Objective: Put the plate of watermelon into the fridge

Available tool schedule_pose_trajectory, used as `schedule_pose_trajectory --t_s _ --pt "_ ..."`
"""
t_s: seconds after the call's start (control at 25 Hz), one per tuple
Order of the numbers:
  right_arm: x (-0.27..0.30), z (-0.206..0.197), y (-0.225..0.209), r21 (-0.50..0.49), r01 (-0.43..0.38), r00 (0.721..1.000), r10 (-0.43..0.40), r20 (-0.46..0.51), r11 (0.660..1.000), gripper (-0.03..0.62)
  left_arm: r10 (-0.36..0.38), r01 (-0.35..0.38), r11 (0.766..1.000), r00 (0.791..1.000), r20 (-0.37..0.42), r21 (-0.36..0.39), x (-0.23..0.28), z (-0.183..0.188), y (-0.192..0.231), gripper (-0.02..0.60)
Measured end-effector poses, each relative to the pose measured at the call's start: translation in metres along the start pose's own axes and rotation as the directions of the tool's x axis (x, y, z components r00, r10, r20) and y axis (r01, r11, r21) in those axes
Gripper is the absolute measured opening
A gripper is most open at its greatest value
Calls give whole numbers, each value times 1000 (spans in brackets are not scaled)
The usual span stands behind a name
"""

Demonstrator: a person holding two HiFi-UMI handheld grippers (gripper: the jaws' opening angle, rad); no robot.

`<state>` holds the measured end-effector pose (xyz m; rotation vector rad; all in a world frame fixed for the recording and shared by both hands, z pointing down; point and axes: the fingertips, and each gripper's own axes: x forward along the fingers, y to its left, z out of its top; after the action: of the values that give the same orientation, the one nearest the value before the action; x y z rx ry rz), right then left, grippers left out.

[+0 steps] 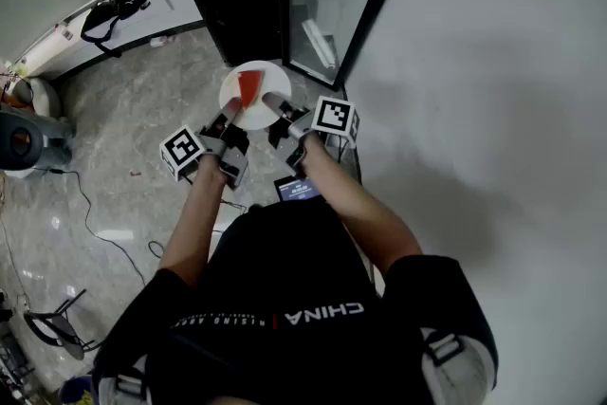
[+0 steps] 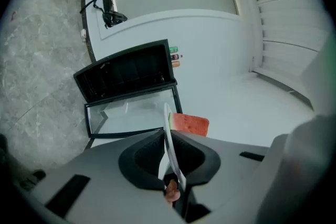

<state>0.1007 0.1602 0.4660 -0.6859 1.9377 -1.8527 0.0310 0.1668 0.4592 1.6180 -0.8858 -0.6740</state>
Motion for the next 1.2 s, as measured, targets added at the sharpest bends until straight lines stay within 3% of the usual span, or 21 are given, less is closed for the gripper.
schedule_pose_trajectory --t_s 1.2 --pt "2 1 -1 -9 -21 1000 21 -13 1000 20 -31 31 999 999 7 -9 0 0 0 40"
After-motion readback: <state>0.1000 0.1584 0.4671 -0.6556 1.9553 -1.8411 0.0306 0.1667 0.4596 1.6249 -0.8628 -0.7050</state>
